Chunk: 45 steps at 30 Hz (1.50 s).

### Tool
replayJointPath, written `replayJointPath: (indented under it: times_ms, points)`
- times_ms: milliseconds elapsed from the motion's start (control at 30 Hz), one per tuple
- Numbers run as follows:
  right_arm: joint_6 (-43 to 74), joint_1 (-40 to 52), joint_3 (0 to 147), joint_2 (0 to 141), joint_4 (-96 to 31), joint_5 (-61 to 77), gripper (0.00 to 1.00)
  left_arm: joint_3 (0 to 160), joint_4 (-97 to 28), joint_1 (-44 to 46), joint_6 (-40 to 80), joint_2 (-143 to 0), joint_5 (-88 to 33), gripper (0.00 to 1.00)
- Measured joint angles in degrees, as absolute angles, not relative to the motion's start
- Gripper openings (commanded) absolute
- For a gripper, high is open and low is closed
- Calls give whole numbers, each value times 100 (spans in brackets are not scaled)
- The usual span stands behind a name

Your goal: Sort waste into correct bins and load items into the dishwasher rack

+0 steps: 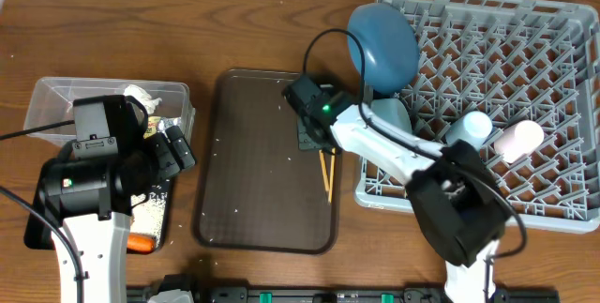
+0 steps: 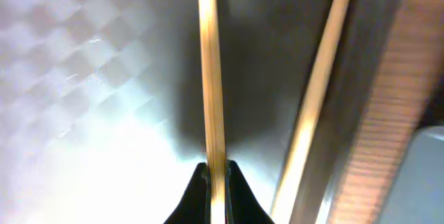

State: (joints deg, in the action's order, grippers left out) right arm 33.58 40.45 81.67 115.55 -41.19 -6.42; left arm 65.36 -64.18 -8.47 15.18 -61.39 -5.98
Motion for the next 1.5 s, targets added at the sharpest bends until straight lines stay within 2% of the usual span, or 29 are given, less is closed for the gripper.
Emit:
replayJointPath:
  times_ms: [333,533,700,867,1100,1500]
  points:
    - [2294,3706,8919,9157,-4995,-274,1,6536,-6414,-847,1518,-6139,-598,98]
    - [1894,2200,8945,8348,-5653,-460,1,6536,-6414,-847,1518,-6139,-600,98]
    - [1387,451,8936,8405,-6088,-528,1,6536,-6416,-847,1518,-6139,-600,98]
    - [1026,-534,8927,8707,-6187,-462,1,6536,-6414,-847,1518,-6139,-600,98]
    - [849,-672,8917,9295,-6191,209,1,6536,-6414,-847,1518,-6139,-598,98]
    - [869,-246,8914,10578,-5732,735,1,6536,-6414,-847,1518,-6139,-598,98]
